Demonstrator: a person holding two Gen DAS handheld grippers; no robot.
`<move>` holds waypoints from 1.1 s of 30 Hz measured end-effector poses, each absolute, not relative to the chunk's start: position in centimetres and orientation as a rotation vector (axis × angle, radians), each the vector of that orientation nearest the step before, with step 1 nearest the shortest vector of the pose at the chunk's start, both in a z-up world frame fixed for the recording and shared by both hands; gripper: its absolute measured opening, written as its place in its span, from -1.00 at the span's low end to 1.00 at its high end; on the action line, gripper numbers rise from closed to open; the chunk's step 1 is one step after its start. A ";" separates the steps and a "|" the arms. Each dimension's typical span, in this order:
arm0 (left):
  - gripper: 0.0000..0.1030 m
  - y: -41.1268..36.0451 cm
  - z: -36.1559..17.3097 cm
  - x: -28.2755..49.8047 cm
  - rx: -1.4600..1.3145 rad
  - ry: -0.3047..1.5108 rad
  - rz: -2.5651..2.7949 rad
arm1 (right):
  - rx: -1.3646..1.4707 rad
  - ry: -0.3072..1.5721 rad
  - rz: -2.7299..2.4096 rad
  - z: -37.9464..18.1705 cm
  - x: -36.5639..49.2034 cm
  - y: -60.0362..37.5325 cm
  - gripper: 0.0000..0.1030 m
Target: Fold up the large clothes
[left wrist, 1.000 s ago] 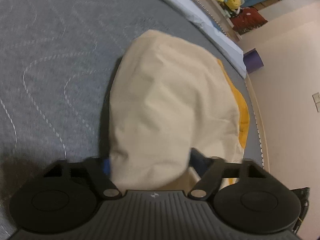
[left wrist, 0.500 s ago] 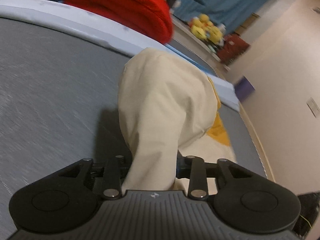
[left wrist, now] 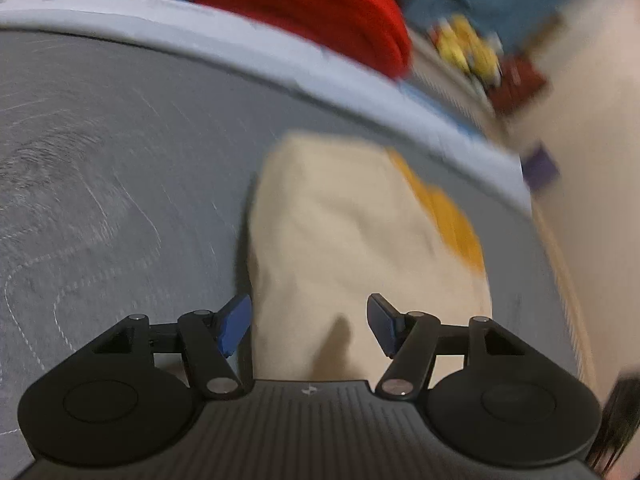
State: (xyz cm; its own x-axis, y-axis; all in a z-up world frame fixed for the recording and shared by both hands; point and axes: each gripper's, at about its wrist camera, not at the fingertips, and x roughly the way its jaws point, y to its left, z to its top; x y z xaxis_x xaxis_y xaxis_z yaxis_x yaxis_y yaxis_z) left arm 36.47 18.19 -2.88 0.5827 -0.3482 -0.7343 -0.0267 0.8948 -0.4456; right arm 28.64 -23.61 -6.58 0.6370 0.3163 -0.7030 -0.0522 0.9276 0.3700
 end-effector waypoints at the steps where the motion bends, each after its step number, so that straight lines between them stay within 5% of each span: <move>1: 0.37 17.5 -2.9 36.0 -0.397 0.961 -0.225 | 0.350 0.893 0.250 -6.8 28.5 -23.8 -0.19; 3: 0.41 16.0 -3.8 35.1 -0.318 0.995 -0.258 | 0.331 0.976 0.293 -7.5 27.9 -23.8 -0.10; 6: 0.71 14.0 -6.0 34.9 -0.182 1.060 -0.206 | 0.268 1.029 0.309 -8.2 26.7 -23.8 -0.12; 8: 0.68 14.6 -5.8 34.5 -0.223 1.079 -0.175 | 0.285 1.028 0.329 -8.0 26.2 -24.1 -0.34; 11: 0.36 14.1 -3.7 32.9 -0.241 1.059 -0.227 | 0.306 1.011 0.335 -7.3 25.6 -24.4 -0.50; 15: 0.53 12.2 -5.4 30.9 -0.075 1.126 -0.283 | 0.219 1.062 0.352 -8.0 25.1 -24.0 -0.53; 20: 0.44 12.4 -5.3 29.0 -0.059 1.132 -0.282 | 0.132 1.112 0.335 -8.8 24.4 -23.7 -0.54; 23: 0.56 11.9 -6.2 27.5 0.022 1.193 -0.263 | 0.074 1.149 0.282 -8.8 23.6 -23.8 -0.54; 26: 0.61 10.8 -3.2 25.7 0.132 1.094 -0.168 | 0.010 1.076 0.222 -6.6 22.0 -23.6 -0.52; 29: 0.98 10.3 1.0 22.2 0.124 0.908 -0.084 | -0.072 0.897 0.168 -2.8 19.5 -23.2 -0.04; 33: 0.99 10.2 4.5 17.1 0.014 0.762 -0.030 | -0.007 0.734 0.081 0.9 15.1 -23.7 0.10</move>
State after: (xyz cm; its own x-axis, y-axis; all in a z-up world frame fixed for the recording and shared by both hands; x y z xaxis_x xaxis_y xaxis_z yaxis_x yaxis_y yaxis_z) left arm 17.09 10.20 4.47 0.7233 -0.0216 -0.6901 0.0319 0.9995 0.0021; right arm 15.12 -23.70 0.93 0.7396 0.0710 -0.6692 -0.0762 0.9969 0.0216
